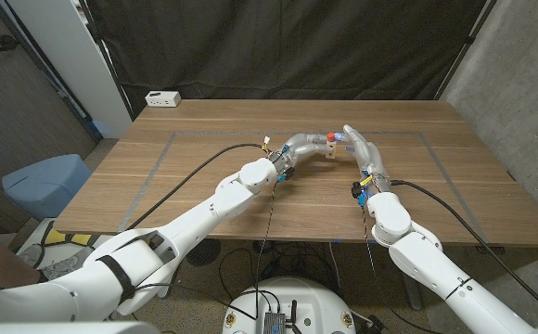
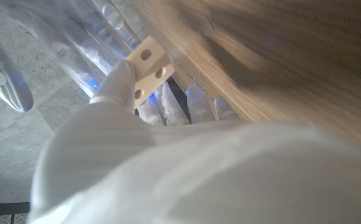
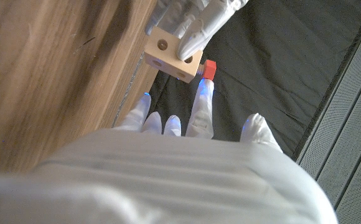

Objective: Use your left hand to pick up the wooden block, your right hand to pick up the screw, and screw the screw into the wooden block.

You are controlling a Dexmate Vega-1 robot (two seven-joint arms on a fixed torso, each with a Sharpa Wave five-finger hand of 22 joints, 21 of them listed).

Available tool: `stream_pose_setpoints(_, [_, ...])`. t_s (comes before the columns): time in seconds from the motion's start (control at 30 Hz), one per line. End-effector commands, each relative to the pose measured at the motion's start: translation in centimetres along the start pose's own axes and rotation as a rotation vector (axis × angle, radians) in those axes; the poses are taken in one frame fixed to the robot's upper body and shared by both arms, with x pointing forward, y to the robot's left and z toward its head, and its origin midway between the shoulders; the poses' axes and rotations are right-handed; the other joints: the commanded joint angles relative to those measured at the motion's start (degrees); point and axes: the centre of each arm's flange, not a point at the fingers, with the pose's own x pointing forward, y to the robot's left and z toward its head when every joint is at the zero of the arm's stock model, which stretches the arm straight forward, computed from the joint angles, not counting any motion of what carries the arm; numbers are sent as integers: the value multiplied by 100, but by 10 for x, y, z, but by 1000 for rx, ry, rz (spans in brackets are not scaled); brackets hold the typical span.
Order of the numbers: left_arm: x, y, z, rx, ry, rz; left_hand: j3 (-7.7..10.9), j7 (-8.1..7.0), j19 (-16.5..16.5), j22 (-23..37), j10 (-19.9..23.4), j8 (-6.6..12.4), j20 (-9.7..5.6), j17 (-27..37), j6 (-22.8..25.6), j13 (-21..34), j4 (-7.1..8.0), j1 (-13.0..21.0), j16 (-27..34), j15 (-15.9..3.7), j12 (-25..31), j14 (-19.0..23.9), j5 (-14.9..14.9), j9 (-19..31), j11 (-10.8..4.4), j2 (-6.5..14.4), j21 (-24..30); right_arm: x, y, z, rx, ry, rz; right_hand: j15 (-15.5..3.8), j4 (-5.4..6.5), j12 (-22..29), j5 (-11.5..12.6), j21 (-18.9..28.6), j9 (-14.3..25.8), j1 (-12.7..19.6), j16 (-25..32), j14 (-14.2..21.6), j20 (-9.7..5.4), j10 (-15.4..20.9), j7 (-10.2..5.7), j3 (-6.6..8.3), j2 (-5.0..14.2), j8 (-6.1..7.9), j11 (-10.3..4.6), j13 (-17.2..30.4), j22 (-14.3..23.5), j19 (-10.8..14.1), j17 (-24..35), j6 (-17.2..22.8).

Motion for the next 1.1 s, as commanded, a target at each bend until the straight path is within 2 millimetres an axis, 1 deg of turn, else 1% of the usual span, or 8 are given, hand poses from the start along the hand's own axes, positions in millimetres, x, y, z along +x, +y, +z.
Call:
stream_pose_setpoints(0.03, [2,-3,1,2,-1,-8,138,203,9,34,147,29,-3,5,353,221,147,4,16,-165,93,33,38,35,-116,99,36,-3,-1,2,-5,-7,2,2,-23,9,-6,5,30,19,38,40,10,81,-13,6,78,25,-22,-1,6,39,12,85])
stream_pose_setpoints(0.5, [6,-4,2,1,-3,-13,139,219,8,34,149,29,-1,7,355,219,147,4,16,-165,90,31,38,35,-110,103,37,-6,-1,3,-14,-7,-1,-31,-34,5,-6,0,30,27,37,90,10,169,-17,15,89,13,-36,-2,5,83,11,207])
stream_pose_setpoints(1.1, [9,-4,1,4,0,-15,144,221,8,34,156,30,1,4,360,223,141,9,14,-169,94,36,41,35,-114,99,37,-7,-3,3,-15,-7,-9,-84,-45,0,-5,-15,29,39,32,150,12,288,-40,29,109,21,-107,-2,5,114,11,438])
